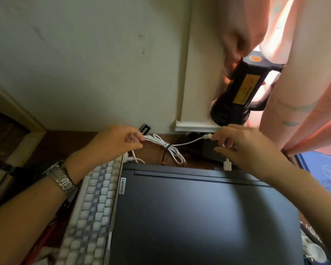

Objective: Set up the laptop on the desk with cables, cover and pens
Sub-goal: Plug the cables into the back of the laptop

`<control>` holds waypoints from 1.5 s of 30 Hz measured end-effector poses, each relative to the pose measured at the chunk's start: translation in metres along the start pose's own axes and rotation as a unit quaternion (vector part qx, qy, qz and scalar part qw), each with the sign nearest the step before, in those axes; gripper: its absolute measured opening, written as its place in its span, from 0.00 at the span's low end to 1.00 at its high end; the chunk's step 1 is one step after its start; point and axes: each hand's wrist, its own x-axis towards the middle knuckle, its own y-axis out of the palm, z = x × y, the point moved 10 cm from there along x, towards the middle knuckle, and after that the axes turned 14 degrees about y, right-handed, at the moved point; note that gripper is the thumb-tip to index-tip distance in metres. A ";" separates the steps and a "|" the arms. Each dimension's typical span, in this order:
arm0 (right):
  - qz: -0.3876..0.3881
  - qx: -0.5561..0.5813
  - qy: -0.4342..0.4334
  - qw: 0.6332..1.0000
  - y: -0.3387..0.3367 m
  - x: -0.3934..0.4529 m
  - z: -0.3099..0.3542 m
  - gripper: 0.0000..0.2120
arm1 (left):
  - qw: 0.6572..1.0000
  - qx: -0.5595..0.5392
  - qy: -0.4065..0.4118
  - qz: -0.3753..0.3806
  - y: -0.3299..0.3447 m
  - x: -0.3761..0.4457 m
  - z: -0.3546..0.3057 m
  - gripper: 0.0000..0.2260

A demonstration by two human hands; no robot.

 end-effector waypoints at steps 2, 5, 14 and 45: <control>0.017 0.014 -0.011 1.000 0.008 0.005 0.008 0.12 | 0.999 0.028 -0.013 0.028 0.010 -0.003 0.016 0.07; 0.045 0.032 -0.007 0.998 0.023 0.019 0.015 0.12 | 0.996 0.074 -0.020 0.047 0.025 -0.005 0.033 0.09; 0.100 0.029 0.003 0.995 0.060 0.040 0.024 0.11 | 0.976 0.142 -0.023 0.164 0.083 0.017 0.063 0.11; 0.111 0.013 0.024 0.993 0.074 0.037 0.021 0.10 | 0.957 -0.278 -0.034 0.074 0.095 0.042 0.038 0.06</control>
